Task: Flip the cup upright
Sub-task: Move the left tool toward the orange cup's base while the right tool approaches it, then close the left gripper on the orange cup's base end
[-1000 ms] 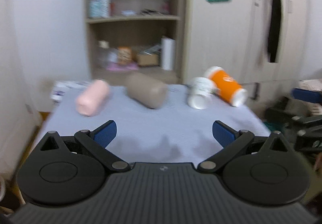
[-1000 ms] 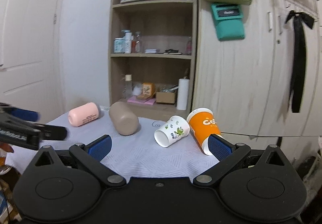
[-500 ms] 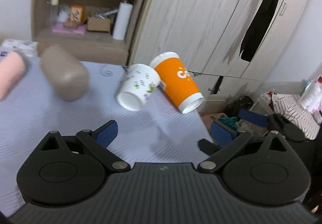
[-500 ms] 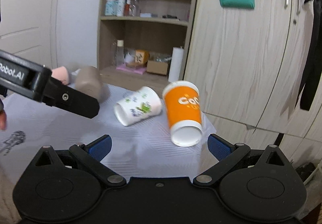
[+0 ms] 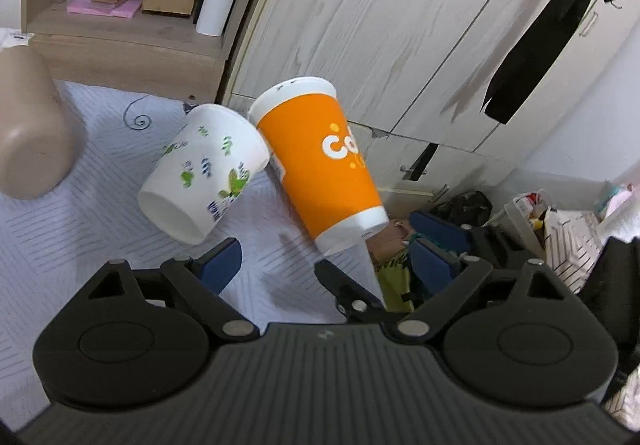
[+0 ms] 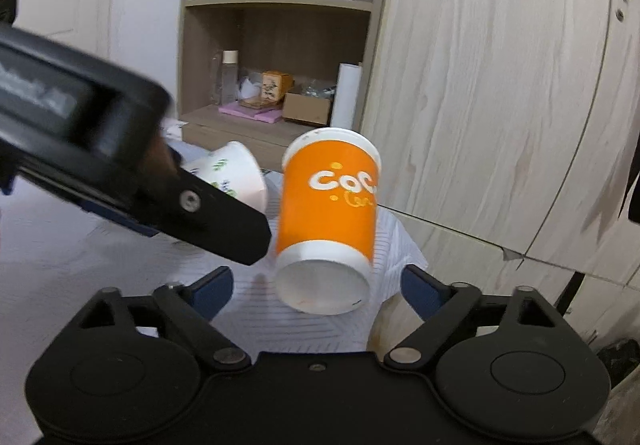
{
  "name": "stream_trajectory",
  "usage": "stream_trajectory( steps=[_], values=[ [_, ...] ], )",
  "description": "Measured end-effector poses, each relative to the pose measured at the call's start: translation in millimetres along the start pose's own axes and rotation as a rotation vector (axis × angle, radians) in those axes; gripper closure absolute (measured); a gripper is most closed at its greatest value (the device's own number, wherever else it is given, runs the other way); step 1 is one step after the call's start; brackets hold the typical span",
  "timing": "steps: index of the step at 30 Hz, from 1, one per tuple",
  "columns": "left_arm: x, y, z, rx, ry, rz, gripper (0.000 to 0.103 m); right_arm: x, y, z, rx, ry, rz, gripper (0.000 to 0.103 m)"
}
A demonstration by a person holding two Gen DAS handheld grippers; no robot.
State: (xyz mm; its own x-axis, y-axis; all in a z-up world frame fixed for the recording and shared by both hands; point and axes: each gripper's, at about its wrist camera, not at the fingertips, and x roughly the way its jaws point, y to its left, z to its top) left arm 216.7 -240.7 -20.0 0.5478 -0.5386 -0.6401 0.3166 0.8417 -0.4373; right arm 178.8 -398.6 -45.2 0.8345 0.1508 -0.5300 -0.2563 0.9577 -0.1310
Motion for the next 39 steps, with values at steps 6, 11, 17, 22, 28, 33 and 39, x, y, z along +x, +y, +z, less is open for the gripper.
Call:
stream_trajectory(
  steps=[6, 11, 17, 22, 28, 33, 39],
  values=[
    [10.8, -0.8, 7.4, -0.03, 0.0, 0.005, 0.014, 16.4, -7.9, 3.4, 0.031, -0.004, 0.01, 0.01],
    [16.8, 5.2, 10.6, -0.079, 0.014, -0.008, 0.018, 23.0, -13.2, 2.7, 0.054, -0.015, 0.033, 0.011],
    [22.7, 9.9, 14.6, -0.111, 0.059, -0.033, 0.029, 20.8, -15.6, -1.1, 0.106, -0.005, 0.058, 0.034],
    [18.6, 17.6, 11.1, -0.153, 0.084, -0.076, 0.029, 4.4, -21.1, -3.7, 0.313, 0.024, 0.055, 0.034],
    [20.6, 20.0, 9.7, -0.157, 0.082, -0.071, 0.029, -9.9, -21.0, -9.7, 0.406, 0.061, 0.05, 0.034],
    [24.2, 19.8, 9.5, -0.184, 0.108, -0.123, 0.031, -17.1, -18.2, -17.3, 0.416, 0.091, 0.034, 0.034],
    [24.3, 16.2, 6.7, -0.182, 0.126, -0.14, 0.038, -25.2, -16.7, -18.8, 0.458, 0.132, 0.084, 0.034]
  ],
)
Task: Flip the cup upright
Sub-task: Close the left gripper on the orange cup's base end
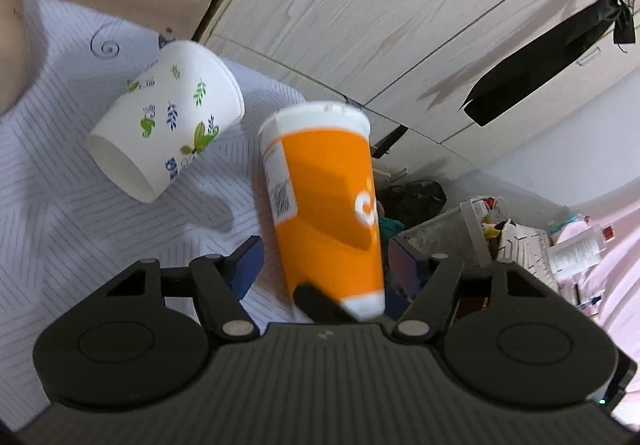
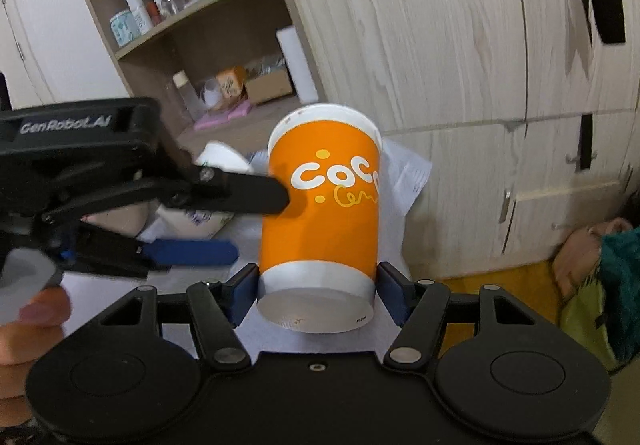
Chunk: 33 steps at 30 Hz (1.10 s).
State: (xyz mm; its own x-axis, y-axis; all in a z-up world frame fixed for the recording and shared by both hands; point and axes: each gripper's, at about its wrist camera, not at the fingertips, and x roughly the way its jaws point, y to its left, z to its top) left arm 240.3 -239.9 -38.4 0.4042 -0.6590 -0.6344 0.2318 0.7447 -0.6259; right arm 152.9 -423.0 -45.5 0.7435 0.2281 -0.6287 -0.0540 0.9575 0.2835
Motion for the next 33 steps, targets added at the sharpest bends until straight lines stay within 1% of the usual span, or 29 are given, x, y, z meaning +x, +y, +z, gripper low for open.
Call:
stream_trajectory(
  steps=[3, 4, 5, 7, 8, 10, 14, 16, 17, 18, 19, 21, 23, 24, 25, 26, 27, 29, 32, 33],
  values=[
    [-1.2, -1.7, -1.0, 0.037, -0.011, 0.005, 0.046, -3.8, 2.6, -6.8, 0.003, 0.052, 0.0, 0.034],
    [-1.6, -1.0, -1.2, 0.043, -0.016, 0.001, 0.051, -6.0, 3.1, -9.1, 0.01, 0.064, 0.021, 0.034],
    [-3.2, 1.1, -1.9, 0.048, -0.018, -0.002, 0.052, -8.2, 3.2, -10.9, 0.018, 0.073, 0.042, 0.034],
    [-4.5, 3.1, -2.6, 0.057, -0.012, 0.004, 0.053, -13.1, 2.1, -14.1, 0.046, 0.095, 0.086, 0.035],
    [-4.7, 3.6, -2.7, 0.064, -0.005, 0.004, 0.053, -15.1, 3.0, -15.2, 0.047, 0.098, 0.094, 0.037],
    [-4.8, 5.4, -2.8, 0.066, -0.004, 0.01, 0.053, -17.6, 3.7, -15.1, 0.037, 0.096, 0.089, 0.041],
    [-1.0, 6.0, -0.6, 0.07, -0.006, 0.022, 0.052, -14.9, 4.2, -13.7, 0.017, 0.101, 0.107, 0.041],
    [-0.5, 5.6, -0.9, 0.074, 0.0, 0.02, 0.052, -15.6, 5.5, -13.4, -0.01, 0.083, 0.078, 0.036],
    [-0.6, 5.4, -0.5, 0.08, 0.004, 0.02, 0.053, -16.2, 7.8, -13.0, -0.047, 0.067, 0.044, 0.028],
    [-0.9, 5.0, -0.1, 0.089, 0.007, 0.019, 0.053, -16.8, 9.4, -12.4, -0.087, 0.059, 0.023, 0.022],
    [-1.1, 4.7, 0.7, 0.095, 0.011, 0.02, 0.053, -16.8, 10.9, -10.4, -0.122, 0.057, 0.014, 0.022],
    [-0.8, 3.6, 1.2, 0.102, 0.019, 0.021, 0.054, -15.7, 10.7, -3.1, -0.15, 0.06, 0.037, 0.018],
    [-0.7, 2.5, 3.1, 0.11, 0.03, 0.019, 0.055, -11.5, 6.8, 7.9, -0.133, 0.07, 0.088, 0.016],
    [-0.7, 2.2, 3.2, 0.115, 0.035, 0.016, 0.057, -8.3, 3.8, 13.0, -0.119, 0.073, 0.104, 0.015],
    [-0.7, 1.7, 4.0, 0.116, 0.042, 0.011, 0.063, -4.8, 2.4, 17.5, -0.11, 0.076, 0.117, 0.015],
    [-1.1, 0.9, 5.3, 0.118, 0.049, 0.002, 0.065, -0.4, 0.5, 21.9, -0.105, 0.081, 0.134, 0.012],
    [-1.5, 0.4, 6.6, 0.124, 0.055, 0.0, 0.07, 5.2, -1.4, 26.0, -0.099, 0.09, 0.142, 0.01],
    [-1.4, -2.9, 8.6, 0.142, 0.065, 0.008, 0.071, 15.7, -4.3, 30.9, -0.074, 0.094, 0.13, 0.011],
    [-2.7, -4.9, 9.6, 0.167, 0.053, 0.026, 0.071, 22.2, -4.6, 29.9, -0.068, 0.098, 0.113, 0.027],
    [-3.1, -4.4, 9.8, 0.166, 0.055, 0.023, 0.071, 21.7, -5.8, 29.2, -0.061, 0.096, 0.11, 0.027]
  ],
)
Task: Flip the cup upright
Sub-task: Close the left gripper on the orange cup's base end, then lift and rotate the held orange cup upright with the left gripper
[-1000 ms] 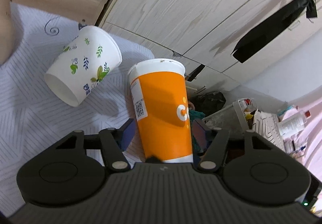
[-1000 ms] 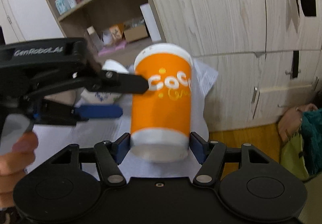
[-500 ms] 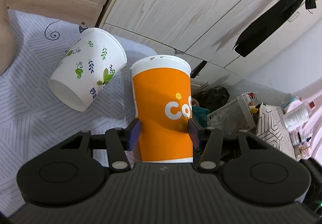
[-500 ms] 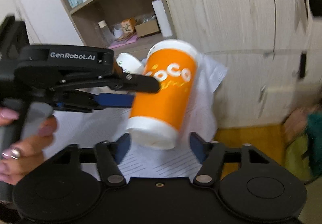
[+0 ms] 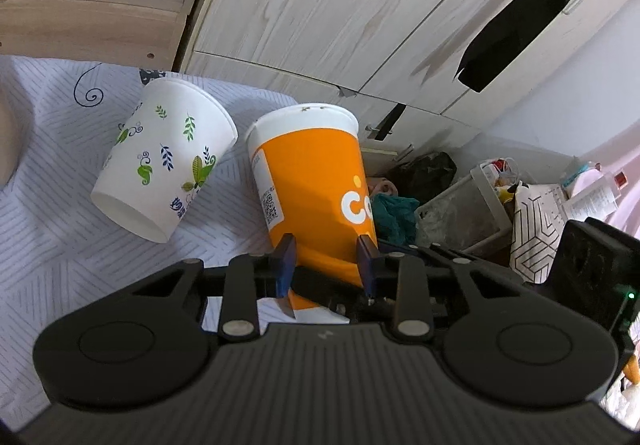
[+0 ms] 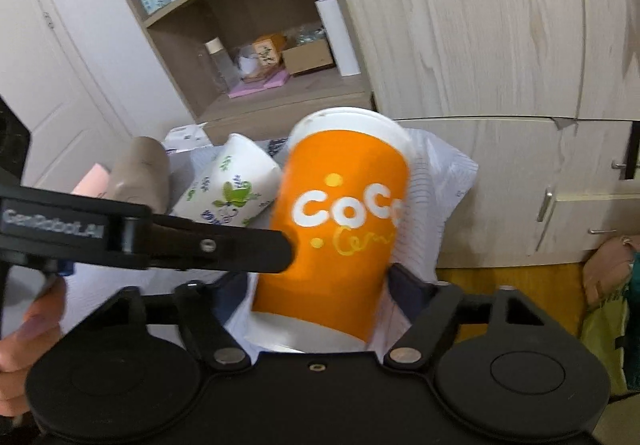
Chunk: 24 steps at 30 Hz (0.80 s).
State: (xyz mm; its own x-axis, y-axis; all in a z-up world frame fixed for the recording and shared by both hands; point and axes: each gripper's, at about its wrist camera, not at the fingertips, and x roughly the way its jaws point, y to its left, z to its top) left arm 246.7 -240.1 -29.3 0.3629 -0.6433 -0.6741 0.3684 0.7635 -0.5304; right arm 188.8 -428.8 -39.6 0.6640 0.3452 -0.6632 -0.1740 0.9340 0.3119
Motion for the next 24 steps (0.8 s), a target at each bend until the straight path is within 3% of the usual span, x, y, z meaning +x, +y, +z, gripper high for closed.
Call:
stream_trajectory(
  steps=[4, 7, 8, 16, 24],
  values=[
    [-1.3, 1.4, -2.6, -0.01, 0.007, -0.019, 0.071, -4.9, -6.1, -3.8, 0.083, 0.016, 0.016, 0.028],
    [-5.0, 7.6, -3.7, -0.064, -0.026, -0.014, 0.053, -12.4, -2.4, -10.8, 0.116, 0.023, 0.001, 0.028],
    [-6.4, 9.7, -3.7, -0.07, -0.037, -0.023, 0.052, -15.7, 1.2, -14.6, 0.107, 0.022, -0.007, 0.028],
    [-6.1, 4.9, -10.7, -0.006, -0.018, -0.02, 0.052, -29.4, 14.0, -36.4, 0.154, 0.051, 0.031, 0.026],
    [-4.9, 6.1, -9.7, 0.019, -0.011, -0.023, 0.052, -14.2, -2.5, -22.0, 0.188, 0.066, 0.084, 0.023]
  ],
)
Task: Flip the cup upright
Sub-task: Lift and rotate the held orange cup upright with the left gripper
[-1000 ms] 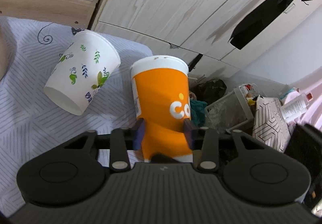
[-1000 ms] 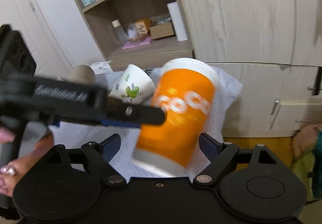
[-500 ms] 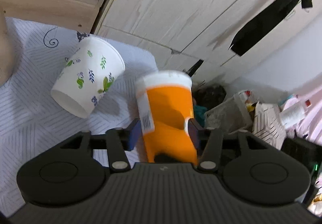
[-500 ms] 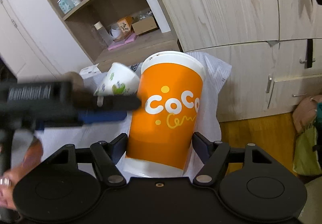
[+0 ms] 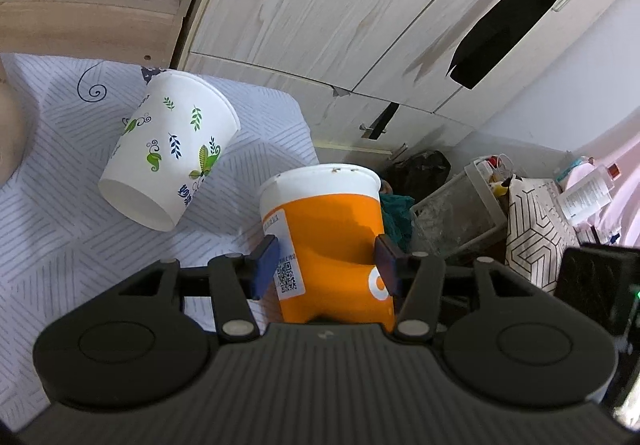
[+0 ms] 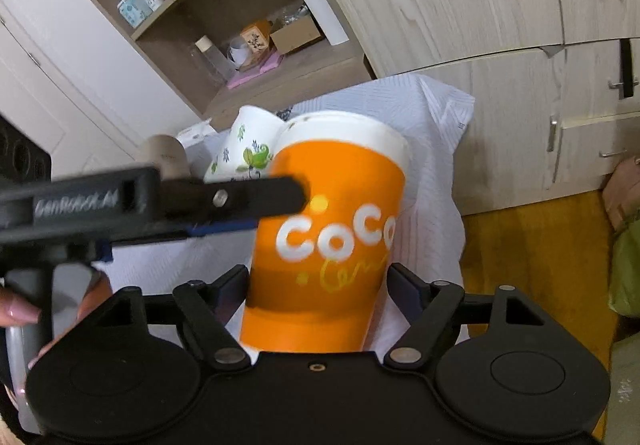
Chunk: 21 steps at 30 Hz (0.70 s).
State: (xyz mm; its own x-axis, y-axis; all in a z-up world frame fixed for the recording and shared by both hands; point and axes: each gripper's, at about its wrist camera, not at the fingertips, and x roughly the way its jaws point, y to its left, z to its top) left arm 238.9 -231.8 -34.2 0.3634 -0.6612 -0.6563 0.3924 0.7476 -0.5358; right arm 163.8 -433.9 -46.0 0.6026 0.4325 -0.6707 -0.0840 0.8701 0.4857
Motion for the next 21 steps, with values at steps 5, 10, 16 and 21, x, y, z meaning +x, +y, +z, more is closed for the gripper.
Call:
stream_trajectory(
  steps=[5, 10, 16, 21],
  values=[
    [-0.2, 2.0, 1.5, 0.005, 0.022, -0.019, 0.051, 1.7, 0.8, -1.1, -0.021, -0.004, 0.011, 0.024],
    [-14.0, -12.3, -10.7, 0.107, -0.032, -0.036, 0.051, -11.2, 9.1, -10.1, -0.037, -0.045, -0.001, 0.024],
    [-49.2, -33.2, -28.3, 0.225, -0.097, -0.025, 0.051, -32.0, 25.4, -20.8, -0.1, -0.085, 0.02, 0.024],
    [-84.5, -36.1, -45.8, 0.278, -0.16, -0.016, 0.051, -44.6, 53.4, -36.4, -0.213, -0.138, 0.021, 0.024]
  ],
)
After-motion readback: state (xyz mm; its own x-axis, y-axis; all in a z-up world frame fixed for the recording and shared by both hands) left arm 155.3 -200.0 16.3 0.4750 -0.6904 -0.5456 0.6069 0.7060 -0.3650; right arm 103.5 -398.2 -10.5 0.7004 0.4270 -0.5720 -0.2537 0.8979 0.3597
